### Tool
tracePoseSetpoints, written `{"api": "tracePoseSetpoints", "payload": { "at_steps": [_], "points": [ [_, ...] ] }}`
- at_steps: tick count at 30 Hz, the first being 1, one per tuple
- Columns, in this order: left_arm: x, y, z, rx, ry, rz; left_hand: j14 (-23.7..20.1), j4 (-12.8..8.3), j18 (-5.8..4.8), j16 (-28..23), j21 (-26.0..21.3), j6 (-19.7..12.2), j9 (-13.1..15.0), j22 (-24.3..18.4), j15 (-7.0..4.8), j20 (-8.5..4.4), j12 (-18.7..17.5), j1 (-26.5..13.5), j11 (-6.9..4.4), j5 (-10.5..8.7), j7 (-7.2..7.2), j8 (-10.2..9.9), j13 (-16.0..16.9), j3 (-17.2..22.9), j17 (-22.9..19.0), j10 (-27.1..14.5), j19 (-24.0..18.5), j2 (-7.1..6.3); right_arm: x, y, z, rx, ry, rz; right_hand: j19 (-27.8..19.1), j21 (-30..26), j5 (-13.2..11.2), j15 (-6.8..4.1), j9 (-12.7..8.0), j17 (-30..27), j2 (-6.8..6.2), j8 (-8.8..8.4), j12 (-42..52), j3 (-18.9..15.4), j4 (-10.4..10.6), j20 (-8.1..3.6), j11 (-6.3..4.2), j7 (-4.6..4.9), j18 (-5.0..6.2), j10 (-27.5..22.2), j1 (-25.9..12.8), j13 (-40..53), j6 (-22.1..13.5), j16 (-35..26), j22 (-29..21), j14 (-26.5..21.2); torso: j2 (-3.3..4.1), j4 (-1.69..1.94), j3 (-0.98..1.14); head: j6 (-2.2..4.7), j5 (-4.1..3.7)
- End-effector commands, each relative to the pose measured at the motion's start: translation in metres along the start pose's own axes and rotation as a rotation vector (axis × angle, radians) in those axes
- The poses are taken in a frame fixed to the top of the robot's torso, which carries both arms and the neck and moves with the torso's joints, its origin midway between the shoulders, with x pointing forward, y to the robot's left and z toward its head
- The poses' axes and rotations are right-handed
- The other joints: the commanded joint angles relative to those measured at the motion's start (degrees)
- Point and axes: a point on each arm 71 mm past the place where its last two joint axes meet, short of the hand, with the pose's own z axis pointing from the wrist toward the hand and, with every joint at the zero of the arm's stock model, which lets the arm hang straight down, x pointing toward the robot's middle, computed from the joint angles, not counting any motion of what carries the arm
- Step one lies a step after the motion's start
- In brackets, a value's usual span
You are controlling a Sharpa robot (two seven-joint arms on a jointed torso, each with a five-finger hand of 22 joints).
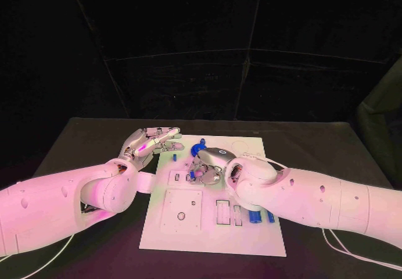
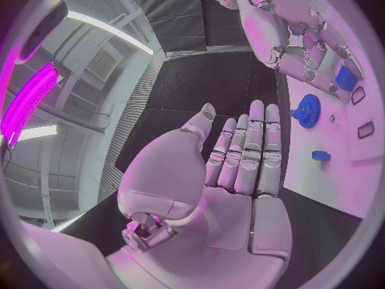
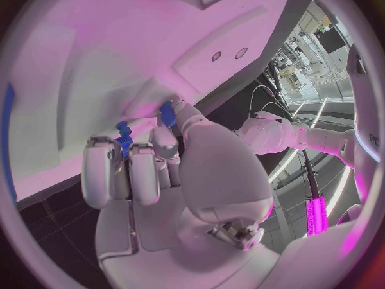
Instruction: Assemble the parts on the task board
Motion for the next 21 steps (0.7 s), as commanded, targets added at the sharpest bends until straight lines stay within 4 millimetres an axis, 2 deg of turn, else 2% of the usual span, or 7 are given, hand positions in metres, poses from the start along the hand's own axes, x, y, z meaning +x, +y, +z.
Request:
{"api": "tracePoseSetpoints", "payload": {
  "at_steps": [1, 15, 18, 21],
  "points": [
    [0.0013, -0.0012, 0.0006, 0.004, 0.012, -0.007, 0.05, -0.4, 0.78, -0.18, -0.4, -0.23, 0.01, -0.06, 0.11, -0.06, -0.14, 0.12, -0.05, 0.15, -0.26, -0.28, -0.04, 0.01, 0.05, -0.15, 0.37, 0.57, 0.0072, -0.004, -0.0016, 0.026, 0.043, -0.025, -0.03, -0.26, 0.43, 0.37, 0.08, 4.59, -0.68, -0.34, -0.3, -0.46, 0.21, 0.33, -0.09, -0.03, -0.24, -0.44, -0.39, -0.07, -0.45, -0.33, 2.5, 3.71, 0.02, 0.01, 0.0, -0.06, -0.02],
    [0.001, -0.001, 0.0009, 0.003, 0.011, -0.006, 0.05, -0.4, 0.78, -0.18, -0.4, -0.23, 0.01, -0.06, 0.11, -0.06, -0.14, 0.12, -0.05, 0.15, -0.26, -0.28, -0.04, 0.01, 0.05, -0.15, 0.37, 0.57, 0.0053, -0.0027, -0.0024, 0.029, 0.004, -0.02, -0.15, -0.39, 0.67, 0.48, 0.1, 4.29, -1.69, -0.68, -0.9, -1.73, 1.25, 0.46, 0.03, 0.03, -0.2, -0.79, -1.97, -0.65, -1.14, -0.58, 2.32, 3.64, -0.01, 0.06, 0.0, -0.09, -0.05],
    [0.001, -0.0009, 0.001, 0.003, 0.011, -0.006, 0.05, -0.4, 0.78, -0.18, -0.4, -0.23, 0.01, -0.06, 0.11, -0.06, -0.14, 0.12, -0.05, 0.15, -0.26, -0.28, -0.04, 0.01, 0.05, -0.15, 0.37, 0.57, 0.0034, -0.0017, -0.0025, 0.022, -0.026, -0.01, -0.41, -0.59, 0.99, 0.77, -0.18, 3.76, -2.41, -1.7, -2.25, -2.91, 2.11, 0.62, 0.45, 0.53, -0.13, -1.84, -2.99, -1.95, -3.61, -0.95, 1.95, 3.5, 0.01, 0.02, -0.02, -0.06, -0.11],
    [0.001, -0.0009, 0.001, 0.003, 0.012, -0.006, 0.05, -0.4, 0.78, -0.18, -0.4, -0.23, 0.01, -0.06, 0.11, -0.06, -0.14, 0.12, -0.05, 0.15, -0.26, -0.28, -0.04, 0.01, 0.05, -0.15, 0.37, 0.57, 0.0016, -0.0002, -0.0026, 0.01, -0.058, 0.005, -0.71, -0.84, 1.14, 1.38, -0.13, 3.38, -3.11, -1.87, -3.77, -4.79, 3.37, 1.15, 1.2, 1.33, -0.04, -3.22, -3.58, -3.55, -6.92, -1.27, 1.53, 3.39, 0.01, -0.02, -0.01, -0.01, -0.09]
  ]
}}
